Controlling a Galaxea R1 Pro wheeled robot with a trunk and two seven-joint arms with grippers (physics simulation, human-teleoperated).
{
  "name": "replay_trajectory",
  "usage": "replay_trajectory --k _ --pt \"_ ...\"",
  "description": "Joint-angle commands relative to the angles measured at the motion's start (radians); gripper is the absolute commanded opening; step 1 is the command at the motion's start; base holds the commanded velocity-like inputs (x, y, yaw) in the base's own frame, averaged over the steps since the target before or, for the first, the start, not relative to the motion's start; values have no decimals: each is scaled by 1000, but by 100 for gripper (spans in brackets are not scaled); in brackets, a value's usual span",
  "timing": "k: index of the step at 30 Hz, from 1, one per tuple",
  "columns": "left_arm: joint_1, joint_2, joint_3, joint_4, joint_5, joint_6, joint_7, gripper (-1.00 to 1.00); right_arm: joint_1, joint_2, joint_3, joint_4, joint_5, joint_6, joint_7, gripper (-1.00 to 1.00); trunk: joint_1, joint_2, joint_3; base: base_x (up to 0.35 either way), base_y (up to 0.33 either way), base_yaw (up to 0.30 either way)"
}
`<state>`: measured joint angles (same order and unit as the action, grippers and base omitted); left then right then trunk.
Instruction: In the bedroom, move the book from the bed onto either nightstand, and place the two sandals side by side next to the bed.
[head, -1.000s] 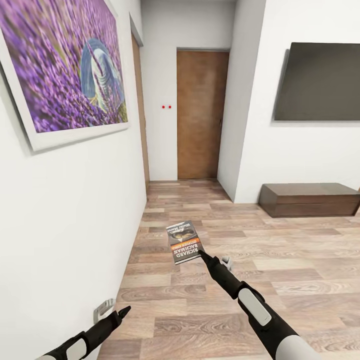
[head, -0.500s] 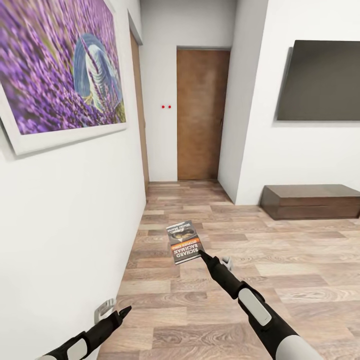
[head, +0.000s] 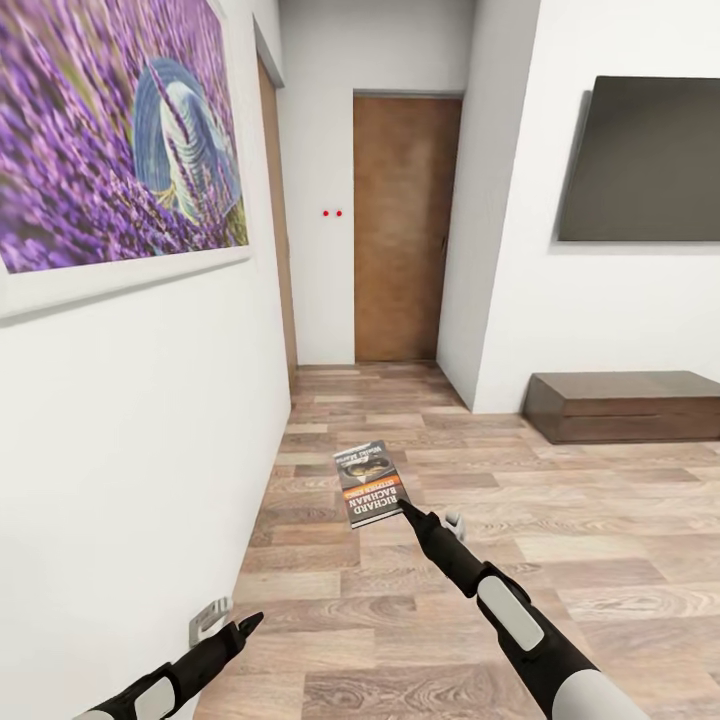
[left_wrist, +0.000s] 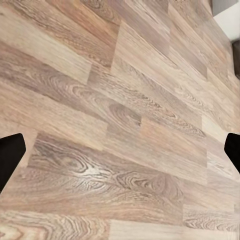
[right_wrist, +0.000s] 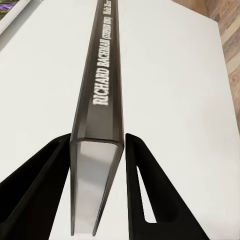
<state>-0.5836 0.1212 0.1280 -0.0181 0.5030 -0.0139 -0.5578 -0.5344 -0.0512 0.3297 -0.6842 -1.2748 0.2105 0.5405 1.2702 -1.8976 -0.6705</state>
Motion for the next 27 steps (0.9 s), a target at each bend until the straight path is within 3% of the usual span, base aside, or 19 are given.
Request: replay_trajectory --k 1,27 --pt "-1 0 8 1 -6 -1 -4 100 -1 -1 4 0 -11 4 1 -100 0 0 -1 127 0 0" --pt "-1 0 7 1 -6 -3 -4 100 -1 -1 4 0 -11 4 2 -100 0 0 -1 126 0 0"
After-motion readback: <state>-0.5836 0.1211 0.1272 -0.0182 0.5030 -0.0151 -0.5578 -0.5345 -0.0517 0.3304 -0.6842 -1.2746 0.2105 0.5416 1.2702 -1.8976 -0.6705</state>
